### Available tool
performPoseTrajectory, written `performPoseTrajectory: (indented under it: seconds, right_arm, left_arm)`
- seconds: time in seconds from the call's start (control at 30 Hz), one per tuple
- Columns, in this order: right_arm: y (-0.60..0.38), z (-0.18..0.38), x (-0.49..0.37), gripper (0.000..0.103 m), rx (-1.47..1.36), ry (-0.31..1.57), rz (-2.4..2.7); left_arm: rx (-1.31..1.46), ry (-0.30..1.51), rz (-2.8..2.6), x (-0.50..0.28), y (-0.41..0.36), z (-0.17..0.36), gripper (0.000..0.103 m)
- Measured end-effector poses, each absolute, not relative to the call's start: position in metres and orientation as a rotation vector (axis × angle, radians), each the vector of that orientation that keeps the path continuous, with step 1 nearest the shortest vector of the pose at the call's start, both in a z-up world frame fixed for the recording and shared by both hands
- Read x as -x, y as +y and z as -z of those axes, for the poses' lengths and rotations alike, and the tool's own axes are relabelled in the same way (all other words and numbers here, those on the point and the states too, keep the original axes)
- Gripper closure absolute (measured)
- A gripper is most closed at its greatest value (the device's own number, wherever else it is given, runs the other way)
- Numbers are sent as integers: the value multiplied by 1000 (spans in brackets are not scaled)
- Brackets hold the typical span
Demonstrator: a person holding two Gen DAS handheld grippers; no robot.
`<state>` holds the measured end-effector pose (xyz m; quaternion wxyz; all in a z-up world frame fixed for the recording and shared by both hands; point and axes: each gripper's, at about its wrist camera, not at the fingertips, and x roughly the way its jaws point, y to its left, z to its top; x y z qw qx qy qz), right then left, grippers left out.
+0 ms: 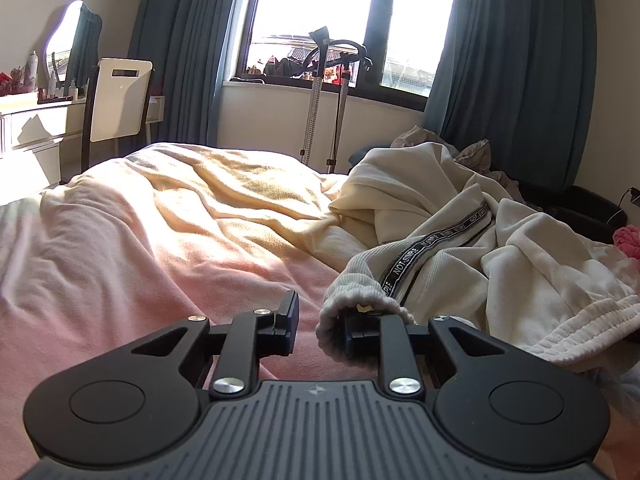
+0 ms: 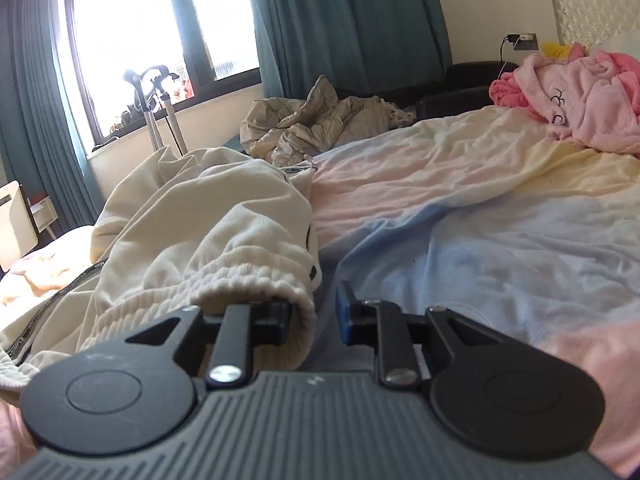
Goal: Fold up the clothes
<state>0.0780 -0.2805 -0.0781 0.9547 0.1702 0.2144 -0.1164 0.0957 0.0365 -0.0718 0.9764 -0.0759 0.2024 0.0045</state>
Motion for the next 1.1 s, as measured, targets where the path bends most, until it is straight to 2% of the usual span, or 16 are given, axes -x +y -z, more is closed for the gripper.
performPoseTrajectory:
  seconds: [0.13, 0.17, 0.2, 0.47, 0.67, 0.8, 0.9, 1.1]
  right_arm:
    - [-290, 89, -85, 79, -424, 500, 218]
    - [-288, 85, -84, 80, -422, 489, 211]
    - [-285, 79, -82, 90, -415, 475, 197]
    - [-248, 22, -40, 93, -356, 414, -35]
    - [-164, -28, -14, 93, -287, 317, -315]
    - [-78, -53, -21, 92, -235, 259, -530]
    - [-8, -52, -39, 91, -206, 271, -687]
    - [101, 10, -87, 86, -142, 407, -869]
  left_arm:
    - [180, 400, -29, -107, 35, 66, 77]
    - [188, 397, -29, -110, 34, 61, 85]
    - [182, 381, -30, -113, 30, 54, 93]
    - [291, 228, -44, -140, 48, -59, 94]
    - [121, 95, -74, -160, 98, -162, 94]
    - [54, 57, -144, -177, 148, -189, 94]
    - [1, 64, -218, -197, 197, -178, 94]
    - [-28, 283, -356, -259, 300, -92, 94]
